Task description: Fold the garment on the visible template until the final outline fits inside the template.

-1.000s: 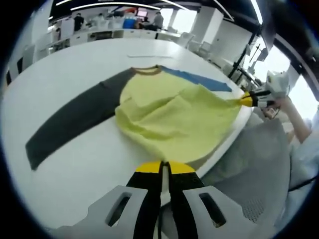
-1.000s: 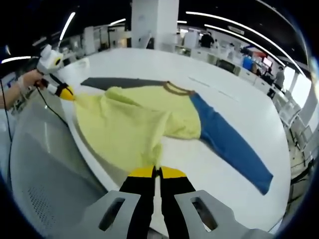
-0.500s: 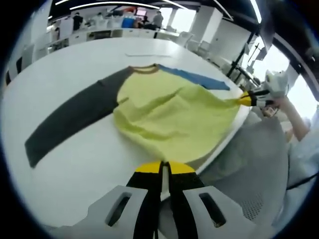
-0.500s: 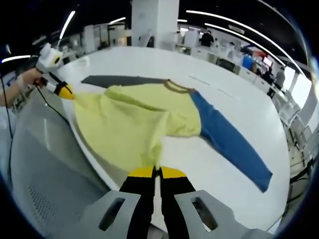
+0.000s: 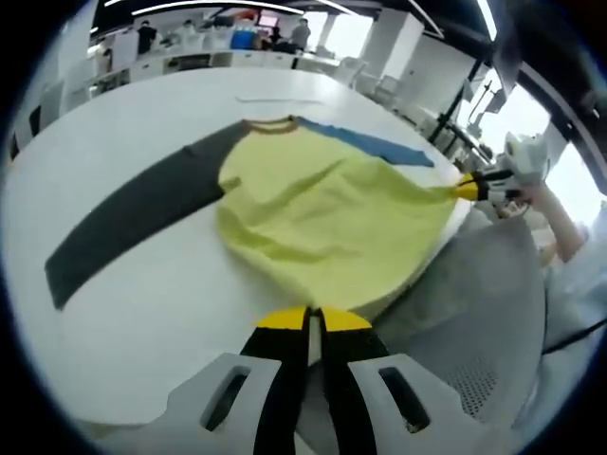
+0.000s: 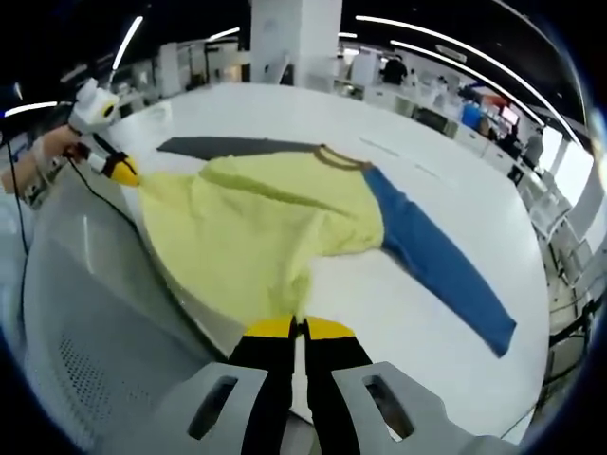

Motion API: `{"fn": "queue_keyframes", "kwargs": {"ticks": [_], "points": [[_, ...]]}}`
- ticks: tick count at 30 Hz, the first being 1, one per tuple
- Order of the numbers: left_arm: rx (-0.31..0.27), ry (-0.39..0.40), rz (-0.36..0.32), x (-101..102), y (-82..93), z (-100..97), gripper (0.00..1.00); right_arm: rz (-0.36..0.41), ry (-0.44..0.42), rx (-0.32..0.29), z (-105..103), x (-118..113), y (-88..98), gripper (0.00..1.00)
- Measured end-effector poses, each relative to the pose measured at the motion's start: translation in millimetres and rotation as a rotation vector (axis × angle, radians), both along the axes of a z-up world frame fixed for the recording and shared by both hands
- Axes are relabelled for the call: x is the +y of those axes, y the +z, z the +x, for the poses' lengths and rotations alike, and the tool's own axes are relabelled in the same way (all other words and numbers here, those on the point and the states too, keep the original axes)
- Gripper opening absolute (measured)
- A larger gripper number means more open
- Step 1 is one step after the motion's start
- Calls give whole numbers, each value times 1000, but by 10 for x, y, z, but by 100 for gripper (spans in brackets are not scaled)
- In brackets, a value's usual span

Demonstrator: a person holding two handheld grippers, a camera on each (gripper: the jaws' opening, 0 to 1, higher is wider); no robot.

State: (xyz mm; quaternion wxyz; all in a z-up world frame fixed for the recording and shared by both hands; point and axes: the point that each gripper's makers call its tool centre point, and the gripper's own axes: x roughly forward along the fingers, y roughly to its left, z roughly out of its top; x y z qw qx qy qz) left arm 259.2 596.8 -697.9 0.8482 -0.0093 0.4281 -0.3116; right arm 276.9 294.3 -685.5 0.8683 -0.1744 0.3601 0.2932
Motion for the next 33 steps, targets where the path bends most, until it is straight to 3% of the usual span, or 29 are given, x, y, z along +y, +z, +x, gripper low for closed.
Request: {"fn": "queue_keyframes", "kwargs": {"ticks": [19, 33], "points": [[29, 3, 10, 26, -70, -106, 0, -22, -3, 27, -189, -32, -43, 4], [54, -14, 14, -17, -129, -158, 0, -42, 13, -70, -15, 17, 337, 4]]}}
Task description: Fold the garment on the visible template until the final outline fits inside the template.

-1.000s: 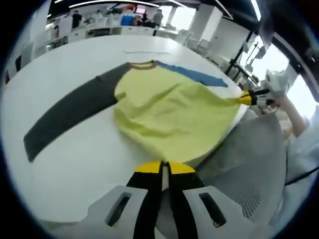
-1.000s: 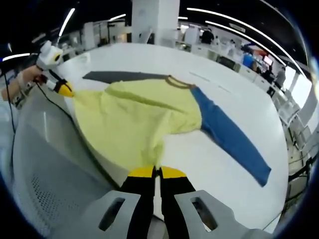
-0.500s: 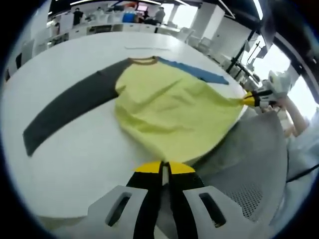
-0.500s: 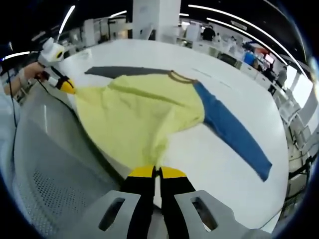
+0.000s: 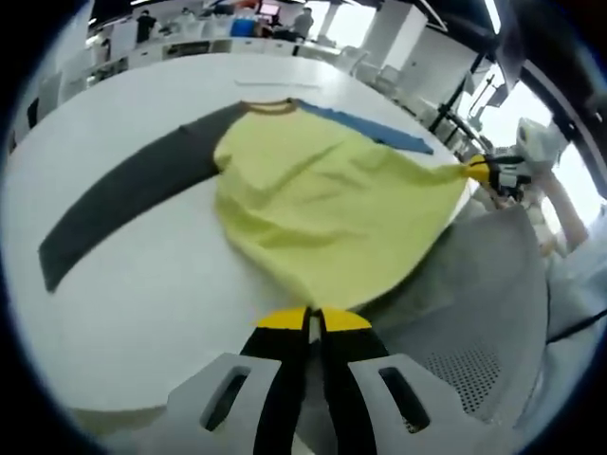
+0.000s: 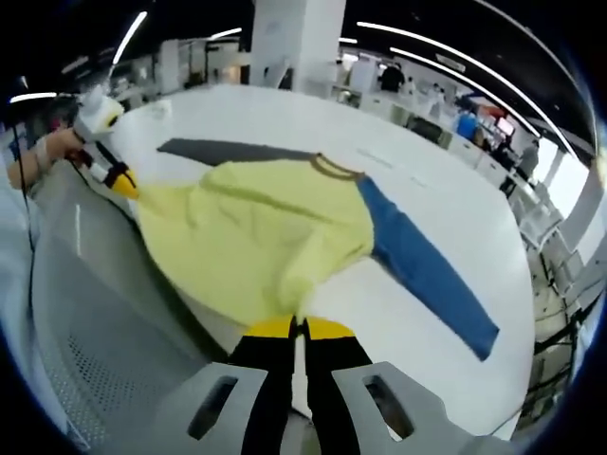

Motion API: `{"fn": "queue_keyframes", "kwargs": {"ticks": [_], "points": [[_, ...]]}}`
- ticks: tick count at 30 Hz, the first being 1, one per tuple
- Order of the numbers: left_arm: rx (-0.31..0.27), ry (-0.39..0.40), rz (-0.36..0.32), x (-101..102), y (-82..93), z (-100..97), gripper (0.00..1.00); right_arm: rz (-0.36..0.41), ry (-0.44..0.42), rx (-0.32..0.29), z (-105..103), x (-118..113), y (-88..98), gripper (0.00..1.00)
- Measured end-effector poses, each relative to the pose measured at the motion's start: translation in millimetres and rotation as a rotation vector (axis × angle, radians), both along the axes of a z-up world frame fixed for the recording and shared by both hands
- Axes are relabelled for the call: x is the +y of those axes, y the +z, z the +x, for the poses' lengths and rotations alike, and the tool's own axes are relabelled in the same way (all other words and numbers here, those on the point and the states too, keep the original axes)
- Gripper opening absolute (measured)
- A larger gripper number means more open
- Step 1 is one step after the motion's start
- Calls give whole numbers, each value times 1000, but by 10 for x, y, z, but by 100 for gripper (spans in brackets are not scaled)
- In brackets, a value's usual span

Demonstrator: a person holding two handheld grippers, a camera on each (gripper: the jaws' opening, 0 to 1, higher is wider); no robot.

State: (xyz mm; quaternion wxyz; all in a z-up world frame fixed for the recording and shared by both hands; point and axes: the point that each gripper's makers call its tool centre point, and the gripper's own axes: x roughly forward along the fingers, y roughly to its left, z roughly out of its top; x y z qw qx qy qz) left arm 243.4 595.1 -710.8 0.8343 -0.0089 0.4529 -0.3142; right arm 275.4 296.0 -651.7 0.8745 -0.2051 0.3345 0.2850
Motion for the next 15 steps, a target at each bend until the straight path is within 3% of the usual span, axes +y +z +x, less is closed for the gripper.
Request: {"fn": "queue_keyframes", "kwargs": {"ticks": [9, 15], "points": [[-27, 12, -15, 10, 114, 28, 0, -15, 45, -87, 157, 49, 384, 4], [-48, -7, -12, 10, 289, 39, 0, -32, 54, -105, 167, 37, 443, 4]]}}
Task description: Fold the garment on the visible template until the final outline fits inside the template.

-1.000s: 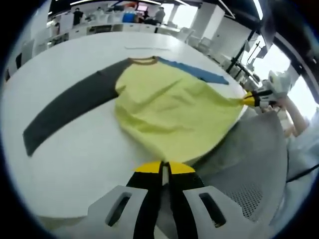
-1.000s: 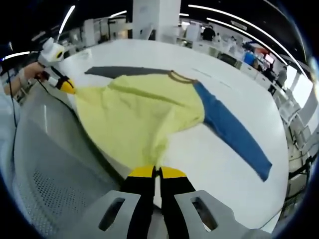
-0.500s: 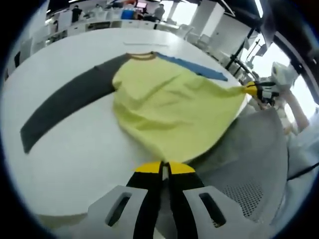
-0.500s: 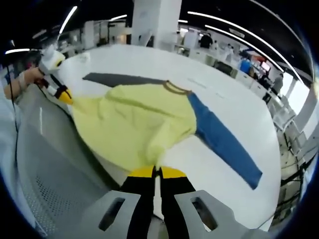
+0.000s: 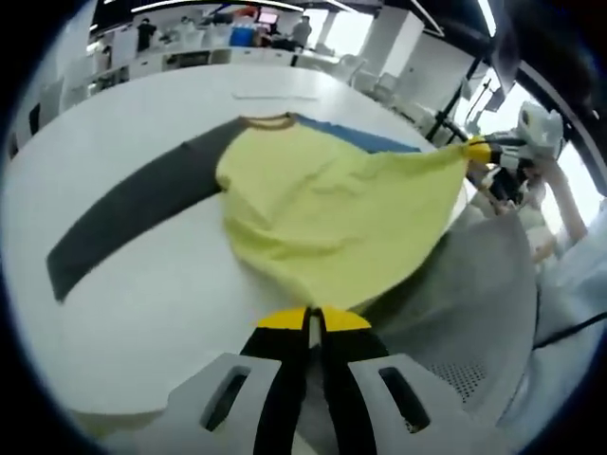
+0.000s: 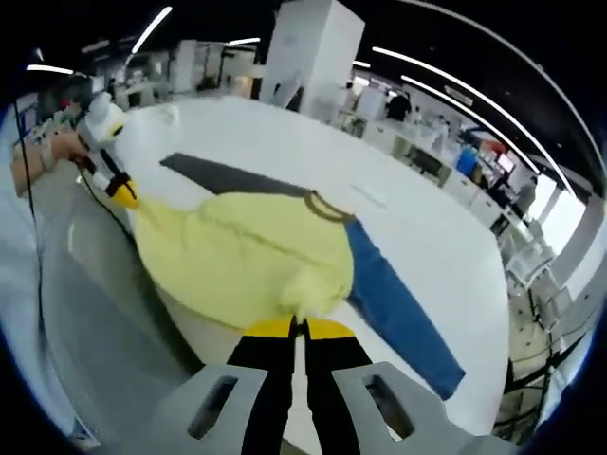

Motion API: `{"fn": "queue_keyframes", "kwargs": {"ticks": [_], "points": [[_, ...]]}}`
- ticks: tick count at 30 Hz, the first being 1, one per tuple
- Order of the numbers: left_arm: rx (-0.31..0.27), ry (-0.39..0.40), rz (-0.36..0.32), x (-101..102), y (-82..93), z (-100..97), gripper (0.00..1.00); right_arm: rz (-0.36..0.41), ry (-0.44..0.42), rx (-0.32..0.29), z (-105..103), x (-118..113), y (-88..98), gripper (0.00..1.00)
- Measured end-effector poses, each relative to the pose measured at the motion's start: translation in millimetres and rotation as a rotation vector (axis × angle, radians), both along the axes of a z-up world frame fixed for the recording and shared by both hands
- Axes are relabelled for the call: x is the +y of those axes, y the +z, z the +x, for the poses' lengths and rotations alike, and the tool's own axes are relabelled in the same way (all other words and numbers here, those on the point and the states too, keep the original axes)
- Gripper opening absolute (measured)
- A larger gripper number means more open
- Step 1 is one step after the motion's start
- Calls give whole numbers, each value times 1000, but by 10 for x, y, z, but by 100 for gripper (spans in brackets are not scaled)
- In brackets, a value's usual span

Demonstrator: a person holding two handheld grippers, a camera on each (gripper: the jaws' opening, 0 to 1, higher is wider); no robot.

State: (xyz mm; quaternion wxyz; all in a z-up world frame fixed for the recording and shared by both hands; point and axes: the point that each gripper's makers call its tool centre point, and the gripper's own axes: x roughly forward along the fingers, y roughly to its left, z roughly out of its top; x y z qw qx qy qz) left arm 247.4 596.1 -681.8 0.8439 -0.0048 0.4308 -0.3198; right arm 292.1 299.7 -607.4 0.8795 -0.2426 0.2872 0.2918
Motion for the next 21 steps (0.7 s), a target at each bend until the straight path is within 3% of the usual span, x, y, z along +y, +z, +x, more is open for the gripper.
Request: {"fn": "queue_keyframes", "kwargs": {"ticks": [7, 21], "points": [[-28, -28, 16, 7, 152, 9, 0, 0, -33, 45, -81, -111, -181, 4], [33, -39, 15, 27, -24, -105, 0, 22, -84, 167, -299, -219, -618, 4]]}}
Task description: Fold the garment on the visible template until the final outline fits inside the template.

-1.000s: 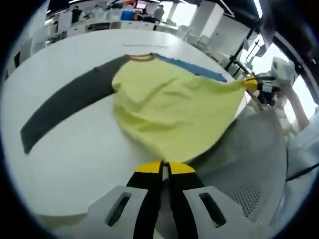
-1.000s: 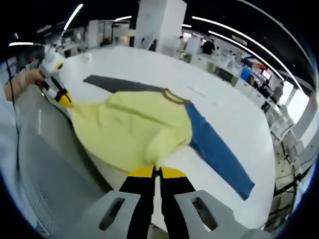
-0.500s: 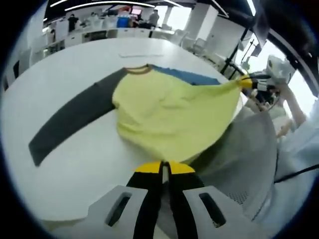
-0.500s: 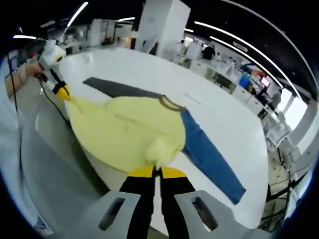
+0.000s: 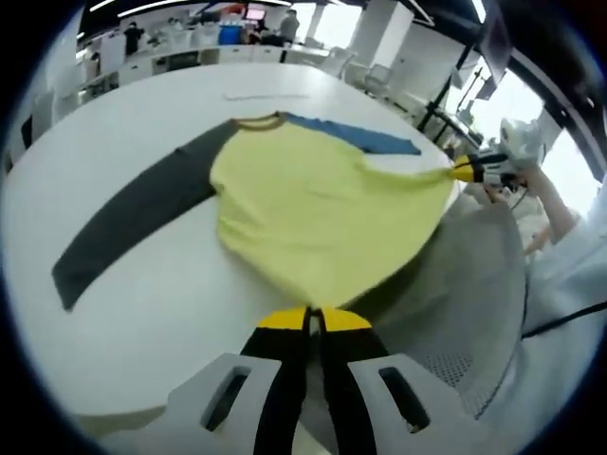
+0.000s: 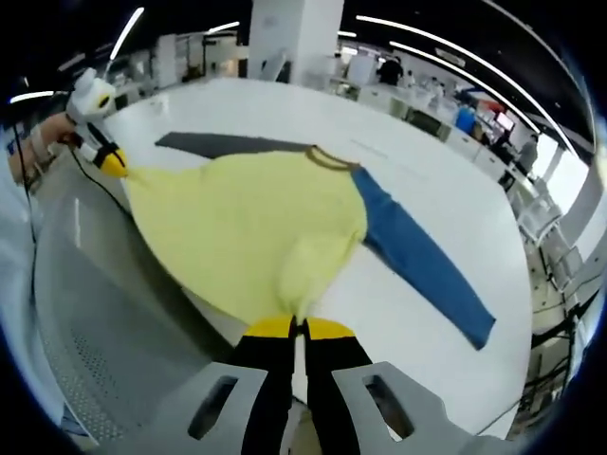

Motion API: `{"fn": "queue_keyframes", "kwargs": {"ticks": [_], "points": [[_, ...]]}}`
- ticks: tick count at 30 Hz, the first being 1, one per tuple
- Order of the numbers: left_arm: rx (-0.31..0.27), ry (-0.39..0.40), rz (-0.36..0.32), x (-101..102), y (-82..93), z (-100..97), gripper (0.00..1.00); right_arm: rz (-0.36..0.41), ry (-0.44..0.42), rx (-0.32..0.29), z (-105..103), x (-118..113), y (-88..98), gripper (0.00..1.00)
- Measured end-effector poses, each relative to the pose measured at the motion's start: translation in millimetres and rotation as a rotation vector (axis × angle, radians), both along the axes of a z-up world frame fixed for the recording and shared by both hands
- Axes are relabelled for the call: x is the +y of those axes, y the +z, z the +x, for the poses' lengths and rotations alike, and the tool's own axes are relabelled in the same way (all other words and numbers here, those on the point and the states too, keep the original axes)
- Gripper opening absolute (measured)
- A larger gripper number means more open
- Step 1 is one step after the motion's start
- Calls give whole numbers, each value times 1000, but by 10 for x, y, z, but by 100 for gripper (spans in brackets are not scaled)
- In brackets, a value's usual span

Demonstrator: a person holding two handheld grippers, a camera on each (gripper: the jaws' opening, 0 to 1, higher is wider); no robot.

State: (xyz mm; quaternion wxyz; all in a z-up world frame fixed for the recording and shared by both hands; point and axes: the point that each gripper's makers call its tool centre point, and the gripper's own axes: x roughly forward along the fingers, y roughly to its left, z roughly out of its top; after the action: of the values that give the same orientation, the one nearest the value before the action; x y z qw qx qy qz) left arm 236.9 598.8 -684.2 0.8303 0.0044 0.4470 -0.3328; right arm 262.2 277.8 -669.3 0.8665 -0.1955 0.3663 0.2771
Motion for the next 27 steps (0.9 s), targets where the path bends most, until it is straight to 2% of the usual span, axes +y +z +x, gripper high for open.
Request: {"fn": "queue_keyframes", "kwargs": {"ticks": [6, 13, 23, 27], "points": [[56, 9, -3, 31, -200, -98, 0, 4, -10, 48, -58, -56, -187, 4], [95, 16, 5, 34, -328, -182, 0, 6, -20, 114, -165, -89, -404, 4], [114, 14, 7, 20, -382, -182, 0, -1, -31, 166, -244, -131, -594, 4], [123, 5, 15, 1, -418, -174, 0, -21, -11, 211, -249, -147, -702, 4]]}}
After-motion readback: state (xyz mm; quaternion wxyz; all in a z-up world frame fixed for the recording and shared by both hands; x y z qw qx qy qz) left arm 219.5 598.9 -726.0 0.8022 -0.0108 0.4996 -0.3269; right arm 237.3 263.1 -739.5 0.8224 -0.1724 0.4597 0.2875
